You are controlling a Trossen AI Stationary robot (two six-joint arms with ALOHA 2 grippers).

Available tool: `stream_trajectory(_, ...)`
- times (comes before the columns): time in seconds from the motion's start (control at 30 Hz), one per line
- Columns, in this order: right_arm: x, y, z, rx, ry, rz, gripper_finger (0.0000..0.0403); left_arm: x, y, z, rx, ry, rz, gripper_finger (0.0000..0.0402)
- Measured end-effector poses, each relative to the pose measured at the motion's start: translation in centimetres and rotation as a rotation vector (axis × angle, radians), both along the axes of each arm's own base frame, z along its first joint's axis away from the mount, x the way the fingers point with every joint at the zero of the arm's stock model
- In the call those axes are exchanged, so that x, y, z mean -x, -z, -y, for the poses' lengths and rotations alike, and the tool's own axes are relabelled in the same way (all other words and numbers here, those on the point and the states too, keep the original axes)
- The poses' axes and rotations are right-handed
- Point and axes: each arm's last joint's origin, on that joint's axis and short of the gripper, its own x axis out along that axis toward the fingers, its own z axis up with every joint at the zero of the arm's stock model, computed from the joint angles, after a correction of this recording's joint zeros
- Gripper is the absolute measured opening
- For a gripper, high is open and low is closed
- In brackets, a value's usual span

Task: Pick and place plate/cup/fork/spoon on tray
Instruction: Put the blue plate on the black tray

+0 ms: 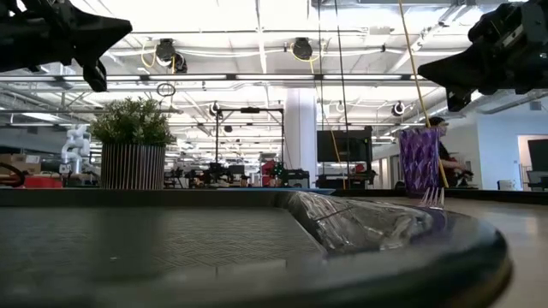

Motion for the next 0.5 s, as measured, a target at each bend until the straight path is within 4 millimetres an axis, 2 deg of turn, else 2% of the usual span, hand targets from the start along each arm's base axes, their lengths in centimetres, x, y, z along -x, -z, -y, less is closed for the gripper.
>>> stream_trajectory(0.23,0.0,-0.1,0.0,0.001,0.002,0.007,0.0,0.0,-0.1,-0.1,0.019,-0.029,0.01,0.0021)
stream_trajectory(0.33,0.0,-0.6,0.0,0.081,0.013,0.051,0.0,0.1,-0.2,-0.2,0.022,-0.059,0.017,0.0021)
stream_trajectory(0.5,0.2,-1.5,0.2,0.202,0.09,0.129,0.0011,0.5,-2.2,-0.5,-0.12,-0.166,0.06,0.0021)
